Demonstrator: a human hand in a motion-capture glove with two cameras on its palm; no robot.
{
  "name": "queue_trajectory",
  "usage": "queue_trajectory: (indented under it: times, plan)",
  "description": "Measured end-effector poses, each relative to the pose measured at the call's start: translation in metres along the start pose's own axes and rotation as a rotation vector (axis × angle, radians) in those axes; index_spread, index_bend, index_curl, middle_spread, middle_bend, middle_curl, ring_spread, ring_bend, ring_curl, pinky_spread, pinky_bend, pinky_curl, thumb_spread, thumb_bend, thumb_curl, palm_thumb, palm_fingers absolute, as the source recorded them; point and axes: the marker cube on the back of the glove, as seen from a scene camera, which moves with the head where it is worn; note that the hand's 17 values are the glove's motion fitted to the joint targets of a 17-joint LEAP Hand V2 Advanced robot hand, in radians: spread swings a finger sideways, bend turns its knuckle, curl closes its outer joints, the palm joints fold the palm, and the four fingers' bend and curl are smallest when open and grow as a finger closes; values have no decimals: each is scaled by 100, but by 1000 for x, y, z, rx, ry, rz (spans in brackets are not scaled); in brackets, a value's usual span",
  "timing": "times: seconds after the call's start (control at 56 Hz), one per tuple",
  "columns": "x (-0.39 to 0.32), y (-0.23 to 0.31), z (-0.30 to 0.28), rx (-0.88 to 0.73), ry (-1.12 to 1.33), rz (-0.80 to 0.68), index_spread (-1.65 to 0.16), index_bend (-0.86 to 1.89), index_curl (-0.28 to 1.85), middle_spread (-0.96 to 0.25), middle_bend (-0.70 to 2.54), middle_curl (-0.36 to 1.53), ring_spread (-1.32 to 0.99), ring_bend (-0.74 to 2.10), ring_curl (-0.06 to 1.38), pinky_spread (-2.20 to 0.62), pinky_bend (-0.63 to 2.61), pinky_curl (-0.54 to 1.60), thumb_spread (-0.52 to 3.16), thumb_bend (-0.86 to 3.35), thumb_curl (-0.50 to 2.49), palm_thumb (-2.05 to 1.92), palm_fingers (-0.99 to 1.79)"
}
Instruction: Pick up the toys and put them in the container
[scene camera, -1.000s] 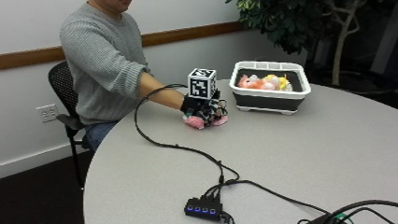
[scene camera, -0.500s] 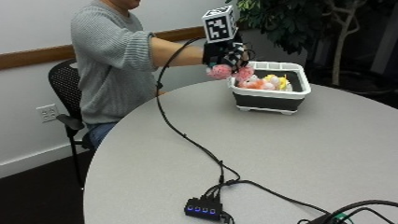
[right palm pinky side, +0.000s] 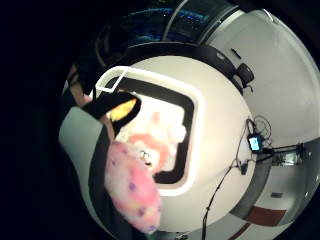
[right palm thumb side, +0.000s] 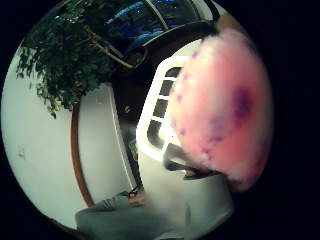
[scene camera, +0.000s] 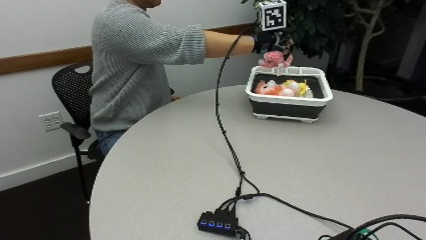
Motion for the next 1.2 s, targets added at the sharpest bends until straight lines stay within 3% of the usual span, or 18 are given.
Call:
queue_trajectory:
  times: [0.071,0.107,0.125,0.161,0.197,0.25,0.322,0.429,0.554,0.732,0.822,0.965,1.072,1.197]
  plan:
    - [2,4,12,-111,-7,-55,-46,4,23,-33,46,68,-44,120,63,-42,118,47,70,-1,93,52,58]
    - [5,6,15,-132,-12,-52,-42,3,24,-29,25,63,-41,115,64,-35,124,52,87,-6,87,40,1]
    - [8,5,17,-134,7,-12,-40,5,25,-26,20,62,-39,112,65,-33,129,54,91,-6,85,36,-8]
    - [14,5,20,-127,55,81,-37,6,22,-22,15,57,-33,91,58,-26,132,52,99,-8,79,27,-27]
    - [13,7,20,-108,25,60,-35,10,21,-19,11,52,-27,73,50,-20,131,49,104,-10,73,17,-38]
    - [11,13,19,-83,-33,-33,-33,11,21,-15,12,48,-21,59,44,-13,125,45,111,-7,67,10,-38]
    - [21,22,20,-88,19,-28,-31,10,20,-12,10,44,-15,49,38,-7,121,43,118,-5,61,4,-34]
    - [21,45,12,-75,-147,-104,-30,10,20,-10,10,39,-10,42,35,-1,116,40,124,-3,54,-1,-29]
    - [36,79,11,-72,-133,-160,-30,10,19,-9,11,34,-7,38,34,2,112,38,130,-3,47,-2,-25]
    - [136,163,-3,-60,53,-84,-30,10,19,-9,12,30,-6,37,34,5,108,36,133,-2,40,-2,-22]
    - [160,229,-15,-50,-244,-116,-31,12,19,-10,13,29,-5,36,34,5,106,35,134,-3,37,-3,-18]
    - [230,311,-14,-14,-237,44,-32,15,21,-10,15,28,-5,34,34,6,100,33,135,-3,34,-4,-12]
    - [243,342,-10,3,-234,86,-33,16,23,-10,15,28,-6,33,33,6,97,32,136,-3,32,-3,-10]
    - [220,387,1,-7,-232,35,-33,16,24,-10,15,27,-6,32,33,6,95,32,137,-3,30,-3,-9]
